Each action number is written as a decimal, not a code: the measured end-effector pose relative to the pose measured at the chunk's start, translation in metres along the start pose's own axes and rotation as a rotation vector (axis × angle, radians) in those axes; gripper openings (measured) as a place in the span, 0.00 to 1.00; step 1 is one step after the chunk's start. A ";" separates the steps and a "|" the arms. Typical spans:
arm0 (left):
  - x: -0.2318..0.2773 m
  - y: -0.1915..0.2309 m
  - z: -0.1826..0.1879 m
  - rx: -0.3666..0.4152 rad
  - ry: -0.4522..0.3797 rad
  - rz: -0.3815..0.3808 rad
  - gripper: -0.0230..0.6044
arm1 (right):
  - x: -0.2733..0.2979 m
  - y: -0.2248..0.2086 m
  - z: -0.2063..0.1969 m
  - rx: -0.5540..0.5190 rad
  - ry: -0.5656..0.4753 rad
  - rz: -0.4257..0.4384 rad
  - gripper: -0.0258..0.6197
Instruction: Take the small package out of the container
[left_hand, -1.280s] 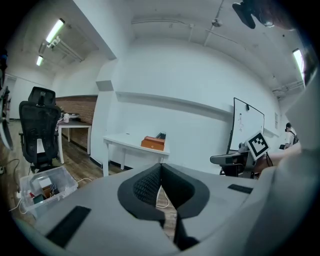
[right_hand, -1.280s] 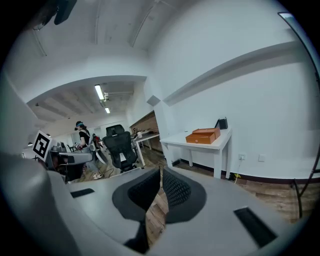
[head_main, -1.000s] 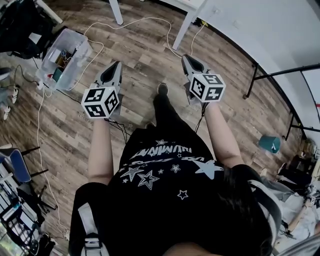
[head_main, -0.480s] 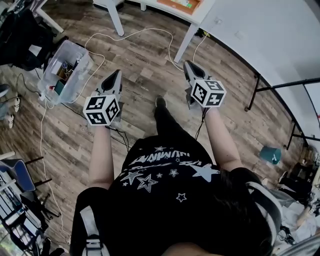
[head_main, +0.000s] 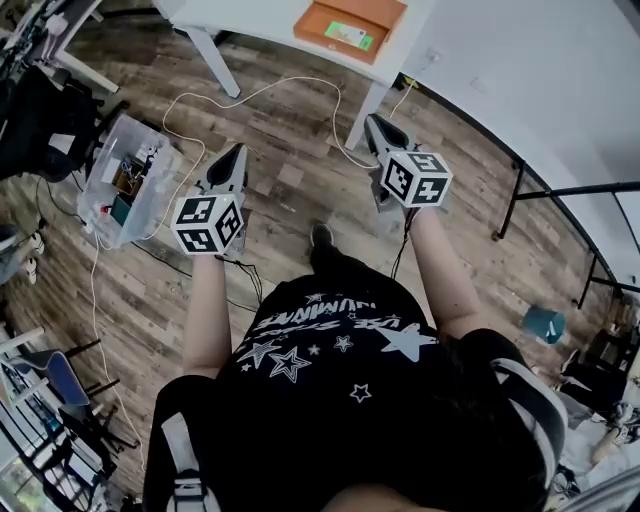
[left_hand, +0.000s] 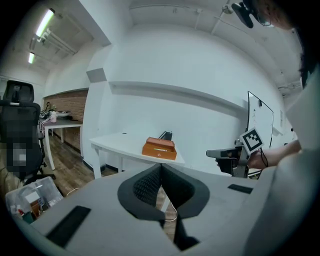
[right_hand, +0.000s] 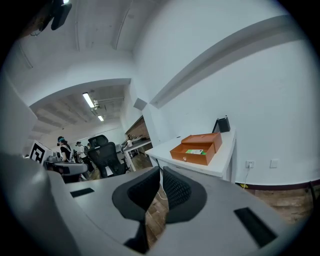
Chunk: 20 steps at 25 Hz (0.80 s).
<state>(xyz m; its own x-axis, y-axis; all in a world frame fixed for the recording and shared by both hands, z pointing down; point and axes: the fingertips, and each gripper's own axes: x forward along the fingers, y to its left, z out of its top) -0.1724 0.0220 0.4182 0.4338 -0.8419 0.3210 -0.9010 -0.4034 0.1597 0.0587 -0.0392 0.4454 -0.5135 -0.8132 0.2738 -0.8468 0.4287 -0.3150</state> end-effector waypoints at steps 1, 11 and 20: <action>0.013 0.000 0.005 0.002 0.002 -0.001 0.07 | 0.008 -0.010 0.006 0.003 -0.002 0.000 0.12; 0.097 0.000 0.040 0.022 -0.005 -0.014 0.07 | 0.051 -0.075 0.044 0.013 -0.014 -0.003 0.12; 0.133 0.000 0.057 0.030 -0.003 -0.031 0.07 | 0.068 -0.098 0.051 0.031 -0.004 -0.015 0.12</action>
<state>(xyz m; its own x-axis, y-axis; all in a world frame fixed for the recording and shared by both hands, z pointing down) -0.1153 -0.1104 0.4074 0.4619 -0.8296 0.3138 -0.8867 -0.4402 0.1416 0.1140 -0.1564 0.4485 -0.5001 -0.8212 0.2750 -0.8496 0.4038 -0.3393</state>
